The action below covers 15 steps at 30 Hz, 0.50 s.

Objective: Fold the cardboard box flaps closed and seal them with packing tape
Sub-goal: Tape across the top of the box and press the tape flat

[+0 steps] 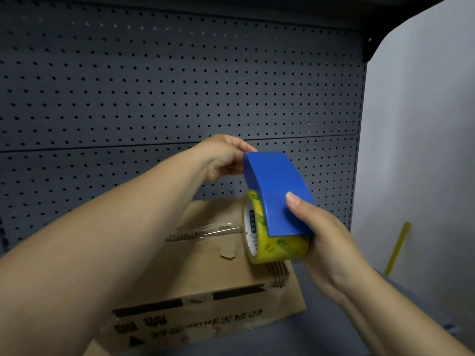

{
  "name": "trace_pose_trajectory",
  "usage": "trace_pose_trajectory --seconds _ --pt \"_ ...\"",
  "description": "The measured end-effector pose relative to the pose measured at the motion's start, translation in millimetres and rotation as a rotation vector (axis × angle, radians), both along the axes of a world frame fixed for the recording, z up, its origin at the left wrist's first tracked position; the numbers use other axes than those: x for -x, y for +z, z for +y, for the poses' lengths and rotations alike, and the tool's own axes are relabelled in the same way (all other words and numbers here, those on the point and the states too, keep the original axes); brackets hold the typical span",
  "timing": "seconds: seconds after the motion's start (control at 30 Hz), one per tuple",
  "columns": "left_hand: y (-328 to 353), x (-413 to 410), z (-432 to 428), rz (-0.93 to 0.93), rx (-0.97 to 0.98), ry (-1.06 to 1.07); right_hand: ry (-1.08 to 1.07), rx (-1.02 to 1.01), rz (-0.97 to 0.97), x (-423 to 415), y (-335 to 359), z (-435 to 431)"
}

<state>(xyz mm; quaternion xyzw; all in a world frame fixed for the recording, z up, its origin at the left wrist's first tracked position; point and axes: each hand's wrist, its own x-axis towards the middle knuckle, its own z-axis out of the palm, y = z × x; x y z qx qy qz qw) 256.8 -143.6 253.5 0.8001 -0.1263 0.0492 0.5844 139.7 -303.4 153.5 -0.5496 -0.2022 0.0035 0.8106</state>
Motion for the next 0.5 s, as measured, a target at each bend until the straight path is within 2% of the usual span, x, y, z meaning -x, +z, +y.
trace_pose_trajectory --seconds 0.2,0.33,0.5 --pt "21.7 -21.2 2.7 -0.089 0.084 0.051 -0.022 0.063 -0.013 -4.9 3.7 -5.7" --pt "30.9 -34.6 11.5 -0.143 -0.002 0.020 -0.026 0.027 0.001 -0.4 -0.4 -9.0" --pt "2.6 -63.8 -6.5 -0.117 -0.011 -0.052 -0.113 0.051 0.093 1.3 -0.1 -15.2"
